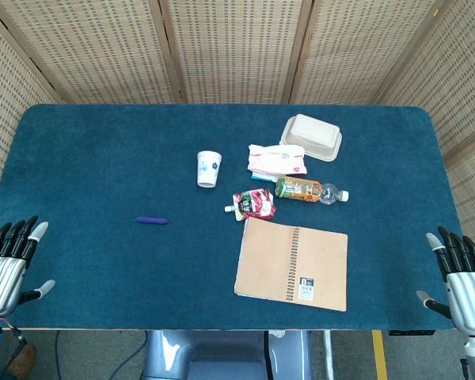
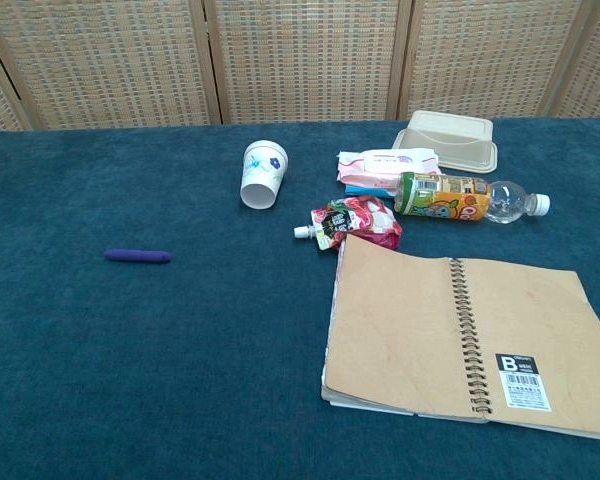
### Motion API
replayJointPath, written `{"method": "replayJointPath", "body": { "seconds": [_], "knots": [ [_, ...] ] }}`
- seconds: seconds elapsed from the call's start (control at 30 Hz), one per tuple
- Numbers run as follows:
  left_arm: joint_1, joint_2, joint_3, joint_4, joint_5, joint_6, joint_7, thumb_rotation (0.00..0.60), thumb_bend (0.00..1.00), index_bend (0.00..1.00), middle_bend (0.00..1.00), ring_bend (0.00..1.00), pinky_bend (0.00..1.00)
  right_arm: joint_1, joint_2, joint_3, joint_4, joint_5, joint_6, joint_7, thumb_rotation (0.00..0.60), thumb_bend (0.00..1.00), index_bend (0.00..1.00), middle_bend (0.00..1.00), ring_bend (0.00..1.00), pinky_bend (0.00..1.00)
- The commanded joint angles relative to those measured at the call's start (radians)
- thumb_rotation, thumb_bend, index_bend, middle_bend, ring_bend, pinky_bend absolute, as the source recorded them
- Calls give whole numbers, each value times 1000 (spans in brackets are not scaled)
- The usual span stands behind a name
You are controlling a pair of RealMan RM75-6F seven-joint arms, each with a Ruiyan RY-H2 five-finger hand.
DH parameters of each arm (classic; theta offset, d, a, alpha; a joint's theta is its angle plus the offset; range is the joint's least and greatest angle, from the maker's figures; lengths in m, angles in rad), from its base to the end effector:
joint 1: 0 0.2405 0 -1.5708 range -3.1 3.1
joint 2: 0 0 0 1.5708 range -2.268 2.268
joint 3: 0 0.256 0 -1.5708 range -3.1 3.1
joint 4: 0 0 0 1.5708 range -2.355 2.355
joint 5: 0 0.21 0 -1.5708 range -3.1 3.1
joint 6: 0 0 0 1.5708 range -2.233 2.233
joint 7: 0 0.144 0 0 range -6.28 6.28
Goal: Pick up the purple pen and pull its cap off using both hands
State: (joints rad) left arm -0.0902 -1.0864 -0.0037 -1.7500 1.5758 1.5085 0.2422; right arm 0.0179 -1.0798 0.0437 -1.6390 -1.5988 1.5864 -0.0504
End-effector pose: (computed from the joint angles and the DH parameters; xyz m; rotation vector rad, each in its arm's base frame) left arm -0.2772 0.1702 0.1511 -1.5104 -0.7719 -0.8375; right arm -0.3015 -0.1583 0.1758 1.3973 -0.7868 0.9205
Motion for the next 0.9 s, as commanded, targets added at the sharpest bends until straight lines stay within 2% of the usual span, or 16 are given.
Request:
{"method": "replayJointPath", "body": {
  "seconds": [0.03,0.3,0.43,0.6,0.73,0.9],
  "knots": [
    [0,-2,0,2,1,0,2,600,0,0,0,0,0,0,1,0,0,0,-1,2,600,0,0,0,0,0],
    [-18,-21,-10,23,-8,-26,4,600,0,0,0,0,0,1,5,1,-6,5,-5,15,600,0,0,0,0,0],
    [-87,-57,-51,67,-52,-121,-25,600,0,7,0,0,0,4,3,2,-7,7,-10,8,600,0,0,0,0,0],
    [-255,-137,-126,189,-111,-333,-93,600,32,227,0,0,0,13,-3,1,3,22,-38,9,600,0,0,0,0,0],
    [-366,-216,-165,300,-170,-476,-61,600,155,287,0,0,0,14,-4,5,1,28,-37,0,600,0,0,0,0,0],
    [-464,-320,-196,429,-222,-590,-53,600,230,367,0,0,0,18,-9,8,8,47,-54,-5,600,0,0,0,0,0]
  ]
}}
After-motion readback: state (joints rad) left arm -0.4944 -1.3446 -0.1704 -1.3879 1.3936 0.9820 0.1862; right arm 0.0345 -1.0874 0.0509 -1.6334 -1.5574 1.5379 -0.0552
